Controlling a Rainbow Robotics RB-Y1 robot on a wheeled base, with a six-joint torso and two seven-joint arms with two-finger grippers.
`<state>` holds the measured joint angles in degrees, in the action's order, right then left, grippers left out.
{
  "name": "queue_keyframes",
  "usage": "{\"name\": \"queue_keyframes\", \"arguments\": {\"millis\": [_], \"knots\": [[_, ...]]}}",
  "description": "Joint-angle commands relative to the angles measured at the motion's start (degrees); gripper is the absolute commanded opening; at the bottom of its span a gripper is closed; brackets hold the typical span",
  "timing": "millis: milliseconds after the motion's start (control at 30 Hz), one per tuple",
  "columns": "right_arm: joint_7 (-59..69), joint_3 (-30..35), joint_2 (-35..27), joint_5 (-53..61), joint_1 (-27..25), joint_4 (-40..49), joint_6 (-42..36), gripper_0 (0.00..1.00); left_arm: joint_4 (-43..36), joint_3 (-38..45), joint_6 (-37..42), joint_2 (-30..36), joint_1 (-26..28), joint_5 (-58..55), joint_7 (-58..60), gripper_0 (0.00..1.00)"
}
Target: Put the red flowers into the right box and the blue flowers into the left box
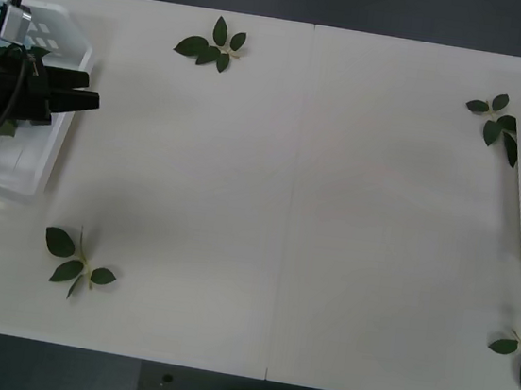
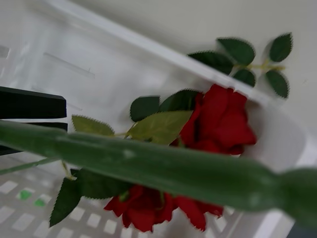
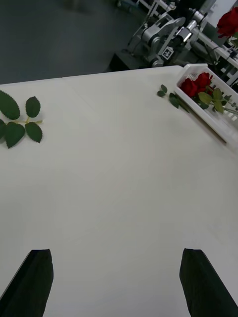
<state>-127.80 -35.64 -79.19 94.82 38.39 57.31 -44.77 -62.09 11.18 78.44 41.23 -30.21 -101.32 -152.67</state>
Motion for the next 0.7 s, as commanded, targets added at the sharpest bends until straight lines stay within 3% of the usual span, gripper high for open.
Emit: {"name": "queue_keyframes", "arguments": {"millis": [33,233,267,300,333,367,433,700], "knots": [[9.24,-5.49,0.09,-3.15,6.0,-4.49,-0.84,0.0,-6.46,6.22,4.79,1.04,-2.05,8.33,11.52,0.74],[14.95,-14.98,1.58,-5.25,12.94,-9.24,-0.4,0.0,-11.03,9.03,12.87,1.04,-2.05,11.41,20.22,0.74],[14.69,-15.42,2.02,-5.08,13.38,-9.94,-0.14,0.1,-10.95,8.42,12.96,1.04,-2.05,9.83,20.22,0.74],[14.69,-15.51,2.46,-4.9,13.82,-10.82,-0.05,0.4,-11.03,6.84,12.79,1.13,-2.05,7.37,20.13,0.74],[14.69,-15.51,2.72,-4.73,13.91,-11.26,-0.05,0.54,-11.03,6.04,12.61,1.22,-2.05,6.05,20.13,0.74],[14.69,-15.42,3.07,-4.64,14.0,-11.87,0.04,0.79,-11.03,3.93,11.56,1.92,-2.05,3.59,19.87,0.74],[14.6,-15.42,3.6,-4.46,14.17,-12.66,-0.05,1.0,-11.56,-1.07,7.95,3.68,-2.05,-0.98,18.9,0.74],[14.25,-15.42,3.78,-4.11,14.26,-12.66,-0.23,1.0,-17.01,-25.33,-9.71,15.46,-1.96,-24.1,8.53,0.75]]}}
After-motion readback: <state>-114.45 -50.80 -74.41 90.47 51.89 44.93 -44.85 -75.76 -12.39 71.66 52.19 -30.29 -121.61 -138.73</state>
